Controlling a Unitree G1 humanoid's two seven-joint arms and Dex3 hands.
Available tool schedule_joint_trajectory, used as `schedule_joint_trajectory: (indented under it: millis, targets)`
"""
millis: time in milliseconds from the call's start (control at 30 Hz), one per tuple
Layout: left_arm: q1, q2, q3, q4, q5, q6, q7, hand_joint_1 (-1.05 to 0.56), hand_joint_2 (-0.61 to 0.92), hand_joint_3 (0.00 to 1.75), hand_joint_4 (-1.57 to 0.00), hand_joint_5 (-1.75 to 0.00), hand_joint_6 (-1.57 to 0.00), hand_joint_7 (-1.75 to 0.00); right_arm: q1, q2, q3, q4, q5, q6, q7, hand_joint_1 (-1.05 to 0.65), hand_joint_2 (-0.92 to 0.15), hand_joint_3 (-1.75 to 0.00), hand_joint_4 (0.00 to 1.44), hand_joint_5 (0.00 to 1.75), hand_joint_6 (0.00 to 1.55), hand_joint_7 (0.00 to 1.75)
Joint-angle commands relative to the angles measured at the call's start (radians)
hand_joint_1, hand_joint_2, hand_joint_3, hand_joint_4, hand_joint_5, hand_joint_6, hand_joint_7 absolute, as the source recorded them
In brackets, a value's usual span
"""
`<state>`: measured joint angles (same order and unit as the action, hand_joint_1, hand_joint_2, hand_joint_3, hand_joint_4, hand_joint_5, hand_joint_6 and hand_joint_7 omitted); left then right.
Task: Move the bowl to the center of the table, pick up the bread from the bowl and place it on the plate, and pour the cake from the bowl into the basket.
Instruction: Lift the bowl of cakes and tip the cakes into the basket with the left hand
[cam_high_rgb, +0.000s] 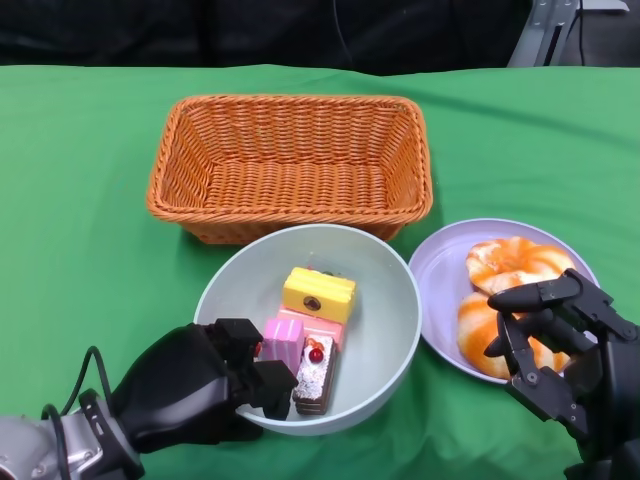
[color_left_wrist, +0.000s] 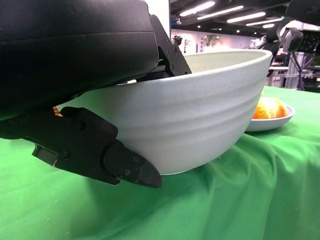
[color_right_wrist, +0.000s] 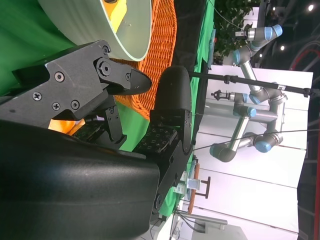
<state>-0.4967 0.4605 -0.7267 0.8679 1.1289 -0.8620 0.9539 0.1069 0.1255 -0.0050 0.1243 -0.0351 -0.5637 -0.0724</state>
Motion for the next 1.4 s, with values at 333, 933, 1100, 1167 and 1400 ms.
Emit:
schedule_joint_trajectory:
  millis: [333, 933, 1100, 1167, 1400]
  targets:
    - [0.03, 0.154, 0.04, -0.166, -0.038, -0.129, 0.031, -0.03, 0.86, 0.05, -0.79, -1.53, -0.78, -1.42, -0.011, -0.009, -0.012, 0.019, 0.002, -0.019, -0.007, -0.06, -0.7, -0.71, 0.78, 1.45, 0.78, 1.03]
    - [0.121, 0.148, 0.239, -0.319, -0.211, -0.336, -0.034, 0.03, 0.22, 1.45, -0.97, -1.3, -0.91, -1.35, -0.018, -0.012, -0.011, 0.041, 0.001, -0.032, 0.002, -0.06, -0.69, -0.73, 0.77, 1.45, 0.76, 1.08]
    - [0.104, 0.112, 0.279, -0.279, -0.386, -0.384, -0.201, 0.04, 0.32, 1.31, -0.81, -1.72, -0.86, -1.42, -0.024, -0.017, -0.01, 0.059, 0.011, -0.041, 0.016, -0.07, -0.69, -0.73, 0.77, 1.45, 0.75, 1.09]
    - [0.087, 0.09, 0.295, -0.258, -0.451, -0.406, -0.264, 0.04, 0.36, 1.25, -0.83, -1.68, -0.87, -1.4, -0.025, -0.018, -0.009, 0.068, 0.004, -0.048, 0.018, -0.08, -0.69, -0.72, 0.76, 1.45, 0.75, 1.1]
    - [0.017, -0.013, 0.377, -0.208, -0.571, -0.433, -0.406, -0.03, 0.46, 1.2, -0.86, -1.71, -0.82, -1.47, -0.022, -0.025, -0.002, 0.083, 0.003, -0.058, 0.033, -0.14, -0.75, -0.59, 0.74, 1.44, 0.74, 1.11]
